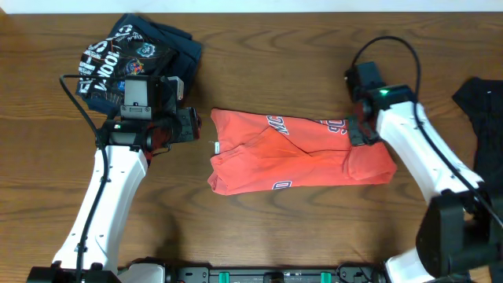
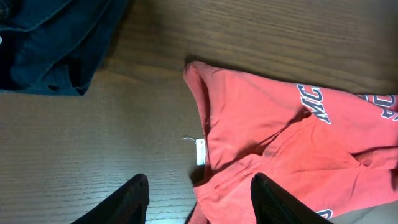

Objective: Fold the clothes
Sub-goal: 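Carry the right end leftward with the right gripper toward the strip's middle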

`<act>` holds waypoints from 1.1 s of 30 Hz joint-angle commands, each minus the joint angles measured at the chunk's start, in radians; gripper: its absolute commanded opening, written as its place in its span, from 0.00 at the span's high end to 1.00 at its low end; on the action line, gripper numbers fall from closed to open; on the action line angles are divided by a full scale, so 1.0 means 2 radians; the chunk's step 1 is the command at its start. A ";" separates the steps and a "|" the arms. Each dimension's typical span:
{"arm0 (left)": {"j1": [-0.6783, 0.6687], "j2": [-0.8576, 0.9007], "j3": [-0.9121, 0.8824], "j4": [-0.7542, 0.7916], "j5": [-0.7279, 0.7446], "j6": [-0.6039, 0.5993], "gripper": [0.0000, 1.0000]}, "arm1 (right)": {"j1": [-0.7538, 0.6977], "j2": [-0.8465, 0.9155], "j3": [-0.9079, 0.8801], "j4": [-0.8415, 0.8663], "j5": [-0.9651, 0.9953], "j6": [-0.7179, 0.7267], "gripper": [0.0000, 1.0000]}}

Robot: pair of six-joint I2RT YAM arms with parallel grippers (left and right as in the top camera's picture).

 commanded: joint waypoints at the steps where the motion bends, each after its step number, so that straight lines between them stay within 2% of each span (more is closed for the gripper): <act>1: 0.002 0.000 0.007 0.000 -0.006 0.001 0.45 | 0.029 0.025 -0.006 0.008 0.007 -0.005 0.99; 7: 0.002 0.000 0.007 0.000 -0.006 0.001 0.45 | 0.080 0.051 -0.006 0.035 0.005 0.015 0.98; 10: 0.002 0.000 0.007 0.000 -0.006 0.001 0.45 | 0.099 0.053 -0.006 0.052 0.000 0.020 0.90; 14: 0.002 0.000 0.007 0.000 -0.006 0.001 0.45 | 0.113 0.053 -0.006 0.088 -0.071 0.019 0.80; 16: 0.002 0.000 0.007 0.000 -0.006 0.001 0.45 | 0.118 0.053 -0.006 0.097 -0.095 0.020 0.69; 19: 0.002 0.000 0.007 0.000 -0.006 0.001 0.45 | 0.119 0.051 -0.005 0.098 -0.096 0.023 0.67; 26: 0.002 0.000 0.007 0.000 -0.006 0.001 0.45 | 0.089 0.019 -0.005 0.082 -0.106 0.022 0.67; 29: 0.002 0.000 0.007 0.000 -0.006 0.001 0.45 | 0.076 -0.008 -0.005 0.059 -0.142 0.004 0.60; 33: 0.002 0.000 0.007 0.000 -0.006 0.001 0.45 | 0.073 -0.021 -0.005 -0.011 -0.137 0.005 0.45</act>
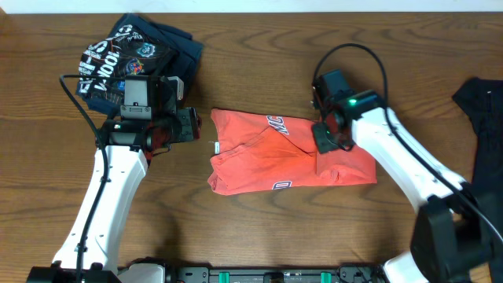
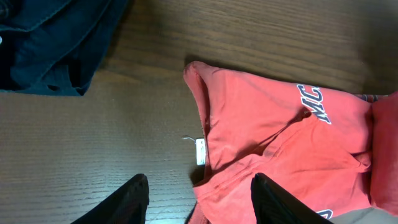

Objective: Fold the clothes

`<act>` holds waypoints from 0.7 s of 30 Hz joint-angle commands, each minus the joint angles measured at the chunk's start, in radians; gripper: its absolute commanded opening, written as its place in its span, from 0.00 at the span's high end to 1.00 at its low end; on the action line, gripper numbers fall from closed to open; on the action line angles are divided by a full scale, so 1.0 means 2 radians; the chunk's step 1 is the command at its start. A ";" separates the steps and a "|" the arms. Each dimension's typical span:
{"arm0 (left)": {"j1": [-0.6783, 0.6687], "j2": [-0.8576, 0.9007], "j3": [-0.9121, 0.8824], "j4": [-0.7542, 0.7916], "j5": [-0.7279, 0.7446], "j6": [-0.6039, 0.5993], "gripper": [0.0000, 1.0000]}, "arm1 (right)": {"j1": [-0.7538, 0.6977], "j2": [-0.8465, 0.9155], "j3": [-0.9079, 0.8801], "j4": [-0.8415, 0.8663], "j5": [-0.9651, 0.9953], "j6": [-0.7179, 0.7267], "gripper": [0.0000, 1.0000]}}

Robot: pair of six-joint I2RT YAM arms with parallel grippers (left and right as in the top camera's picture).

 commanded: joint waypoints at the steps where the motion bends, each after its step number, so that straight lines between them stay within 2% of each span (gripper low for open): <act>1: 0.002 0.000 0.007 0.000 -0.006 0.001 0.45 | -0.001 -0.012 -0.002 -0.036 -0.015 -0.005 0.43; 5: 0.002 0.000 0.007 0.001 -0.006 0.001 0.45 | 0.014 -0.003 -0.023 -0.052 -0.015 -0.002 0.37; 7: 0.002 0.000 0.007 0.002 -0.006 0.001 0.44 | 0.025 -0.002 -0.043 -0.033 -0.015 0.004 0.37; 8: 0.002 0.000 0.007 0.003 -0.006 0.001 0.44 | 0.031 -0.002 -0.055 -0.019 -0.015 0.009 0.46; 9: 0.002 0.000 0.007 0.002 -0.006 0.001 0.44 | 0.038 -0.002 -0.069 -0.003 -0.015 0.015 0.65; 10: 0.002 0.000 0.007 0.002 -0.006 0.001 0.45 | 0.044 -0.002 -0.082 0.012 -0.018 0.020 0.78; 12: 0.002 0.000 0.007 0.002 -0.006 0.001 0.45 | 0.057 -0.002 -0.109 0.043 -0.035 0.021 0.89; 14: 0.002 0.000 0.007 0.002 -0.006 0.001 0.45 | 0.067 -0.002 -0.130 0.064 -0.056 0.021 0.97; 16: 0.002 0.000 0.007 0.002 -0.006 0.001 0.44 | 0.073 -0.002 -0.145 0.072 -0.062 0.022 0.98; 17: 0.002 0.000 0.007 0.002 -0.006 0.001 0.45 | 0.074 -0.002 -0.149 0.073 -0.062 0.023 0.96; 18: 0.002 0.000 0.007 0.002 -0.006 0.001 0.45 | 0.074 -0.002 -0.151 0.073 -0.062 0.023 0.88; 19: 0.002 0.000 0.007 0.002 -0.006 0.001 0.44 | 0.074 -0.002 -0.151 0.072 -0.062 0.022 0.76; 21: 0.002 0.000 0.007 0.002 -0.006 0.001 0.44 | 0.074 -0.007 -0.145 0.067 -0.062 0.012 0.70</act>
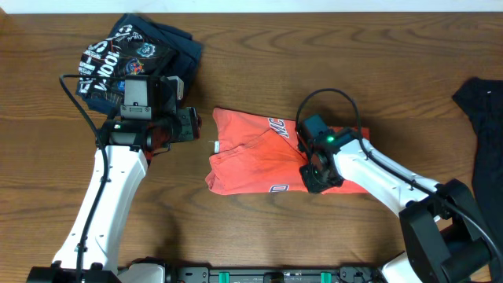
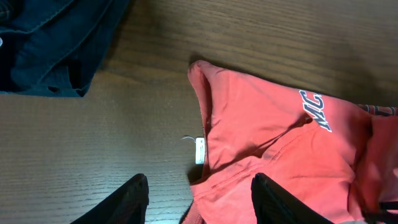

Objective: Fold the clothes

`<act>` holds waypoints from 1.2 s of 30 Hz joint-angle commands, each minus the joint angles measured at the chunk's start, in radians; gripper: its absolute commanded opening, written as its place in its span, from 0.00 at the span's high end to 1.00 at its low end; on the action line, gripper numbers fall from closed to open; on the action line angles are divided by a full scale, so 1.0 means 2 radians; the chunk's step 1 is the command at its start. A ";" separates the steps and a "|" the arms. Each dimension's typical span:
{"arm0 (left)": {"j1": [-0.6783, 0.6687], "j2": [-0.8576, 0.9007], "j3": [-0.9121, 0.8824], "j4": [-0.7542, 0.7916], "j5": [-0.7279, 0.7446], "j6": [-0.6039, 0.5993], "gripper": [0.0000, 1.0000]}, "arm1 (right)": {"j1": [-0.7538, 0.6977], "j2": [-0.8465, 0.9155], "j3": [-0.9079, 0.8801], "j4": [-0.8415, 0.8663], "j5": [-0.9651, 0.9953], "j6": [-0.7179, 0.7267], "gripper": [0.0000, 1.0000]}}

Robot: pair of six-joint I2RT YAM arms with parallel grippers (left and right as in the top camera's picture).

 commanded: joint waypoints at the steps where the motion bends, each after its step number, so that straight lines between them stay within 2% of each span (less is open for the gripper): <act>1: 0.002 0.000 0.007 0.000 -0.006 0.001 0.44 | 0.002 -0.009 0.010 -0.004 -0.012 -0.006 0.66; 5: 0.002 0.000 0.007 0.000 -0.006 0.001 0.44 | -0.004 -0.057 0.048 -0.004 -0.011 -0.009 0.46; 6: 0.002 0.000 0.007 0.000 -0.006 0.001 0.44 | -0.008 -0.069 0.058 -0.003 -0.009 -0.007 0.46; 7: 0.002 0.000 0.007 0.000 -0.006 0.001 0.44 | -0.015 -0.082 0.068 0.000 -0.005 -0.001 0.49; 10: 0.002 0.000 0.007 0.000 -0.006 0.001 0.44 | -0.044 -0.105 0.078 0.020 0.011 0.040 0.66; 14: 0.002 0.000 0.007 -0.014 -0.006 0.001 0.45 | -0.088 -0.090 0.073 0.036 0.005 0.083 0.73; 19: 0.002 0.000 -0.004 -0.039 -0.006 0.001 0.43 | -0.104 -0.017 0.069 0.063 -0.036 0.083 0.77; 21: 0.002 0.001 -0.012 -0.051 -0.005 0.001 0.34 | -0.103 0.017 0.069 0.075 -0.052 0.083 0.78; 23: 0.002 0.005 -0.017 -0.064 0.000 0.001 0.32 | -0.103 0.047 0.069 0.085 -0.065 0.086 0.80; 26: 0.002 0.017 -0.024 -0.073 0.014 0.001 0.29 | -0.103 0.090 0.069 0.099 -0.074 0.096 0.81; 29: 0.002 0.035 -0.031 -0.073 0.040 0.001 0.23 | -0.103 0.110 0.069 0.113 -0.085 0.093 0.77; 36: 0.002 0.087 -0.053 -0.036 0.089 0.001 0.16 | -0.104 0.026 0.071 0.074 -0.089 0.071 0.64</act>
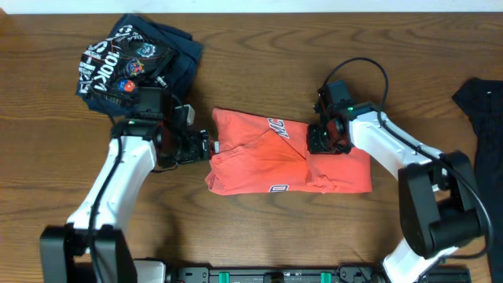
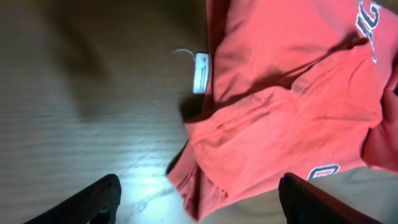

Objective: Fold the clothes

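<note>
An orange-red shirt [image 1: 275,153] with lettering lies folded at the table's middle. My left gripper [image 1: 204,148] sits at the shirt's left edge. In the left wrist view its jaws [image 2: 202,200] stand wide open, with the shirt's front-left corner [image 2: 211,186] between them and a white tag [image 2: 200,73] further ahead. My right gripper [image 1: 322,140] rests over the shirt's right half, at the edge of the turned-over flap. The overhead view does not show how its fingers stand.
A heap of dark navy clothes [image 1: 134,51] with printed patches lies at the far left, close behind the left arm. A black garment [image 1: 481,106] hangs in from the right edge. Bare wooden table [image 1: 259,63] surrounds the shirt.
My left gripper has moved from beside the navy heap to the shirt's left edge, its jaws wider apart. The right gripper has shifted from the shirt's front middle towards its far side.
At first the shirt lay long and my right gripper was at its right end. Then that end was carried over to the left, with the gripper at mid-shirt. Later it was at the shirt's front middle. Now the shirt is shorter and both grippers are at it.
</note>
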`<act>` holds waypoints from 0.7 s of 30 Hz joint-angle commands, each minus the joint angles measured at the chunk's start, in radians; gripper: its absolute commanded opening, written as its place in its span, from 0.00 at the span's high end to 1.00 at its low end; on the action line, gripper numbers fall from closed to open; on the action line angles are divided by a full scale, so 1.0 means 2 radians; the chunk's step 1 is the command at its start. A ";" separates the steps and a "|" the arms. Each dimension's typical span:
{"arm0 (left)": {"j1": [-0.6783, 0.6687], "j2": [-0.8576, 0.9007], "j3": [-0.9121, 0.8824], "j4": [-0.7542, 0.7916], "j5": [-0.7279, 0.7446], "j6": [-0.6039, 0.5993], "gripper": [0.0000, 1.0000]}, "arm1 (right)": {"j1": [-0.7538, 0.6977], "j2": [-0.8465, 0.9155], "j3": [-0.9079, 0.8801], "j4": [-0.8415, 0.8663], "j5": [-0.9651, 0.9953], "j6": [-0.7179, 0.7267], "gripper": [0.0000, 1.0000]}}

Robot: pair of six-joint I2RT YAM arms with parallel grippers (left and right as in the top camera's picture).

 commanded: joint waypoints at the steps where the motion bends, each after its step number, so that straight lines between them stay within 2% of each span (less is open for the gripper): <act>1: 0.002 0.031 -0.012 0.024 0.038 0.002 0.14 | 0.000 -0.064 -0.005 -0.029 -0.010 -0.008 0.63; 6: 0.002 0.084 -0.012 0.072 0.046 0.003 0.09 | 0.002 -0.108 -0.005 -0.076 -0.009 -0.008 0.61; 11: 0.002 0.147 -0.012 0.134 0.102 0.028 0.09 | 0.002 -0.103 -0.006 -0.112 0.017 -0.008 0.62; 16: -0.001 0.190 -0.012 0.155 0.138 0.028 0.14 | 0.002 -0.103 -0.014 -0.121 0.035 0.001 0.65; 21: -0.033 0.202 -0.012 0.165 0.139 0.028 0.21 | 0.002 -0.103 -0.048 -0.090 0.060 0.021 0.67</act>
